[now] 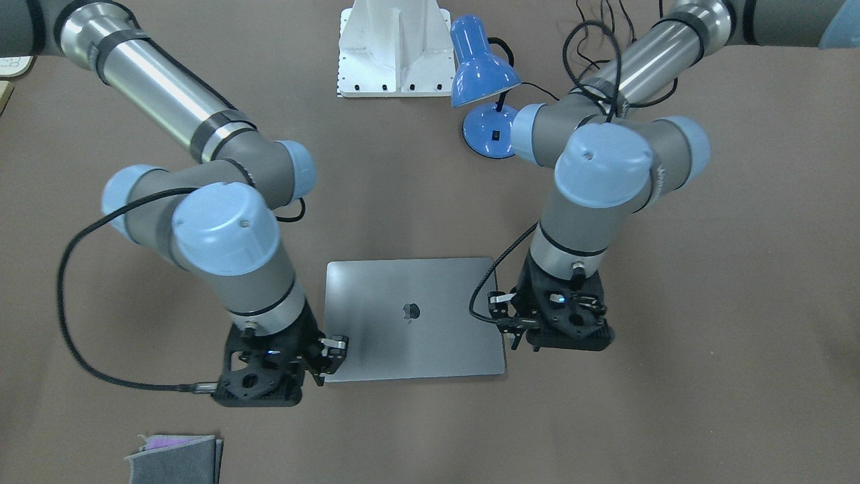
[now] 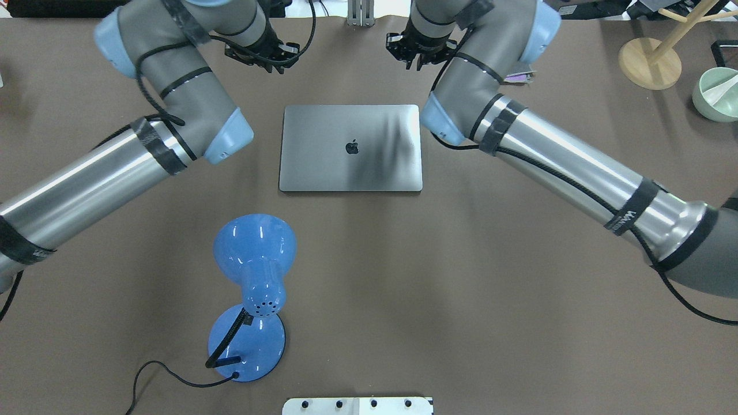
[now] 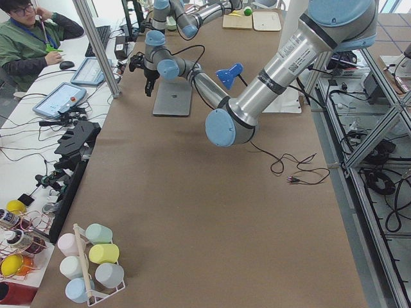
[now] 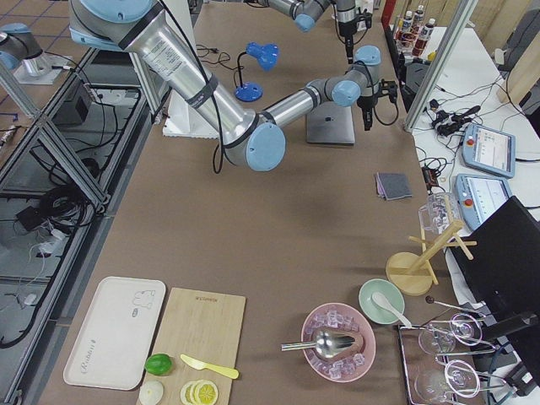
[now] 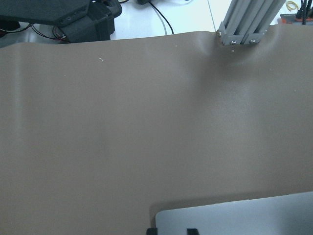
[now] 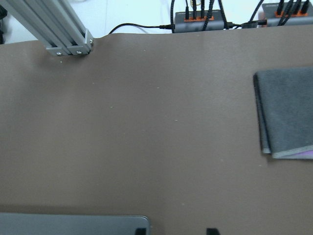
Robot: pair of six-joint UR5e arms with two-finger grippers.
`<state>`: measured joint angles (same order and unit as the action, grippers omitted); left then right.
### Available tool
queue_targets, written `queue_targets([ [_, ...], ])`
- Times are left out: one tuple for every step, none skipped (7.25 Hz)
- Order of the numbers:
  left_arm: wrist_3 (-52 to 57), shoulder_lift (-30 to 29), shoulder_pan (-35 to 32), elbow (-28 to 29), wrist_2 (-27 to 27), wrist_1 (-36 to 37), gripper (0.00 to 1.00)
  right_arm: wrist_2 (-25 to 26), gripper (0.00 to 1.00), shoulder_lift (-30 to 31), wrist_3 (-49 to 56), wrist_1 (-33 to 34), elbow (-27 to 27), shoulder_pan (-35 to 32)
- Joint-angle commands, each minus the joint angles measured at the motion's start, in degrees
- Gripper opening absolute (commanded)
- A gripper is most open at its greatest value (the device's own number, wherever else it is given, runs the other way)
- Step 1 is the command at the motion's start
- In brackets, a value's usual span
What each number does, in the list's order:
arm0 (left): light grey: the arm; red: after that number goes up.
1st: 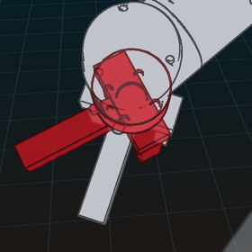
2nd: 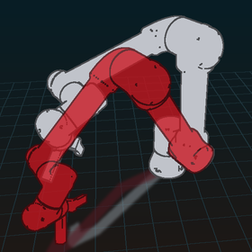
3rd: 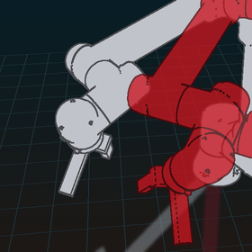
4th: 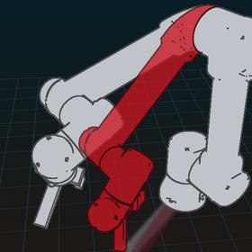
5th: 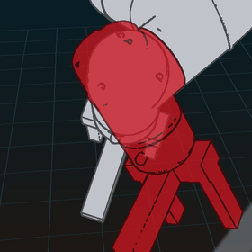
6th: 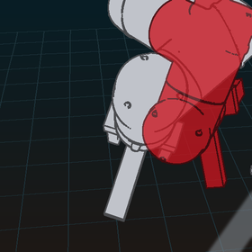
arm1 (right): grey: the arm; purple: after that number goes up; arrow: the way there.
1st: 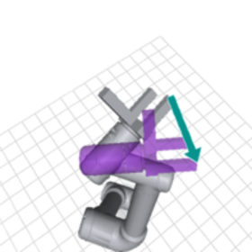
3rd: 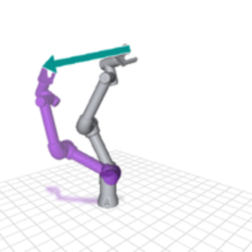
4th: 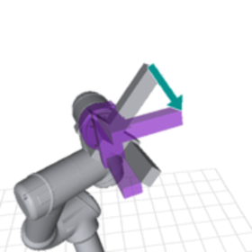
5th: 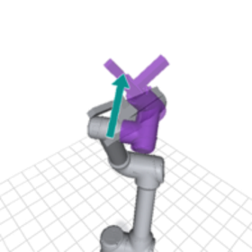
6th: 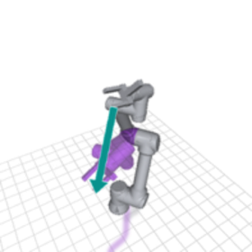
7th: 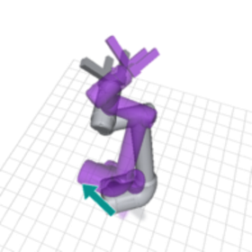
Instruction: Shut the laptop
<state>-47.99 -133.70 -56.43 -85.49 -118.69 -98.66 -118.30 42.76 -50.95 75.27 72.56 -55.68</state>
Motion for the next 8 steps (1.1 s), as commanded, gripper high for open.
queue_targets([
  [14.6,9.8,-10.3,-15.0,-9.4,13.3,0.98,-9.1,1.00,13.3,16.6,6.5,13.6,-9.9],
  [24.9,15.5,-15.8,-18.9,-12.2,16.8,0.98,-14.5,1.00,18.3,24.2,7.5,15.8,-16.2],
  [35.8,21.9,-22.2,-20.8,-14.4,18.8,0.98,-18.9,1.00,23.7,33.1,7.5,16.6,-22.2],
  [45.2,26.7,-28.8,-19.8,-16.0,20.4,0.98,-20.7,1.00,29.1,41.3,8.0,16.7,-26.8],
  [51.9,32.2,-32.3,-19.3,-16.0,22.6,0.98,-20.8,1.00,33.7,47.0,10.9,17.1,-30.2],
  [54.6,38.6,-34.9,-19.2,-16.1,23.2,0.98,-20.7,1.00,38.1,54.0,13.9,18.0,-32.4],
  [54.7,43.3,-36.0,-19.0,-15.7,23.0,0.98,-19.9,1.00,43.1,59.8,16.4,18.4,-34.9],
  [56.1,47.0,-38.9,-18.4,-14.6,19.4,0.98,-16.2,1.00,47.9,62.9,15.9,18.8,-36.6],
])
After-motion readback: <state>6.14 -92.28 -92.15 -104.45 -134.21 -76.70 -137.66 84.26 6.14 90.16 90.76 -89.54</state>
